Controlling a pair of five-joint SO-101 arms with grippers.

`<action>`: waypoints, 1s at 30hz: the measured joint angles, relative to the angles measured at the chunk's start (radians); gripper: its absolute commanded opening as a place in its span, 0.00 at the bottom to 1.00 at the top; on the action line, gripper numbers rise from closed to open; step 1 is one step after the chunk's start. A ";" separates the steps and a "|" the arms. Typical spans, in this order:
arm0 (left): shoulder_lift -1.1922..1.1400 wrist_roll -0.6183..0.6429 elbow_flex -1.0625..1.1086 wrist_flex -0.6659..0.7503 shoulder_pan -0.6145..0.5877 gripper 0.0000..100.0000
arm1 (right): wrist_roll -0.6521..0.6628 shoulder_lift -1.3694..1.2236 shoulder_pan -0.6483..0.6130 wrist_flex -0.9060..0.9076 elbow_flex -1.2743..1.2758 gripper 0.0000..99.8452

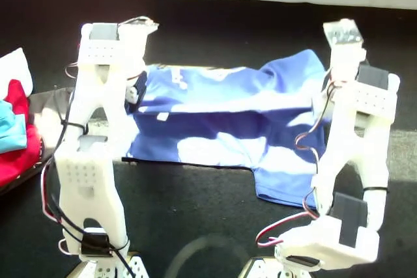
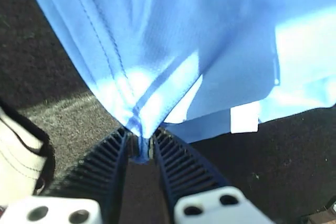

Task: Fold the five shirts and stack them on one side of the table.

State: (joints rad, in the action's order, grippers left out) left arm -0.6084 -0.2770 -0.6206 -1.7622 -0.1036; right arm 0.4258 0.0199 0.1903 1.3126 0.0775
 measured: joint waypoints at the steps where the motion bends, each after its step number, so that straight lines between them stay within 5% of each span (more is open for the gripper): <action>1: 0.028 -0.005 0.040 0.002 0.000 0.01 | 0.000 0.025 0.000 -0.020 0.048 0.01; 11: 0.123 -0.051 0.373 0.103 0.000 0.01 | 0.041 0.440 0.041 -0.203 0.559 0.01; 17: 0.124 -0.051 0.525 0.250 0.000 0.01 | 0.048 0.466 0.043 -0.236 0.654 0.01; 30: 0.132 -0.051 0.603 0.273 -0.002 0.01 | 0.049 0.483 0.060 -0.222 0.703 0.01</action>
State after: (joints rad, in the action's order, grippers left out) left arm -0.4764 -0.3276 -0.0176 -1.4891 -0.1051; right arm 0.4749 0.5033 0.2501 1.0902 0.7802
